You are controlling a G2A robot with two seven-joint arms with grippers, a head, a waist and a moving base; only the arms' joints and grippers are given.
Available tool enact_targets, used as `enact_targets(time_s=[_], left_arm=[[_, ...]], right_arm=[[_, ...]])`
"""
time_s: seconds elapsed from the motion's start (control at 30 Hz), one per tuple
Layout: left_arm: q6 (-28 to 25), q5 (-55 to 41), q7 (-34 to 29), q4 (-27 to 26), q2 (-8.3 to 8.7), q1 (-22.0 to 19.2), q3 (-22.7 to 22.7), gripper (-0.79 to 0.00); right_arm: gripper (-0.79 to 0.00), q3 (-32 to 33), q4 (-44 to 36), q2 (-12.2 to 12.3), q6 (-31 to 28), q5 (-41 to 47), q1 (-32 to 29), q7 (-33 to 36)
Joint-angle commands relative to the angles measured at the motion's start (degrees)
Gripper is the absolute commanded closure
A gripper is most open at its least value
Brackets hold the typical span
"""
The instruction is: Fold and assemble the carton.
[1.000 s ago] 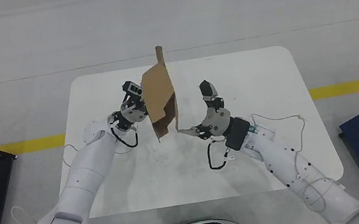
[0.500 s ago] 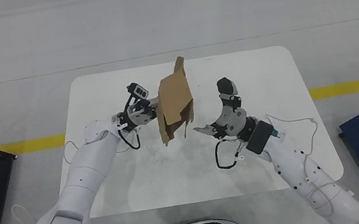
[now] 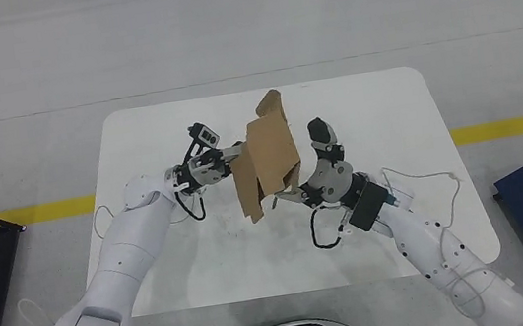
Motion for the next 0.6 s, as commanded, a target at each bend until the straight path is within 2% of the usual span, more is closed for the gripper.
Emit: enact_targets(time_s=[0.0,0.57], left_arm=[[0.17,-0.36,-0.22,-0.05,-0.05,0.08,-0.16,0.0],[3.58,-5.25,-2.82,0.46,-0.82,0.46,-1.48,0.0]], right_arm=[[-0.785,-0.11,0.04,-0.07,0.01,-0.02,0.17,0.68],[-0.785,-0.77,-1.57,-0.2,-0.53,-2.81,-0.03,2.08]])
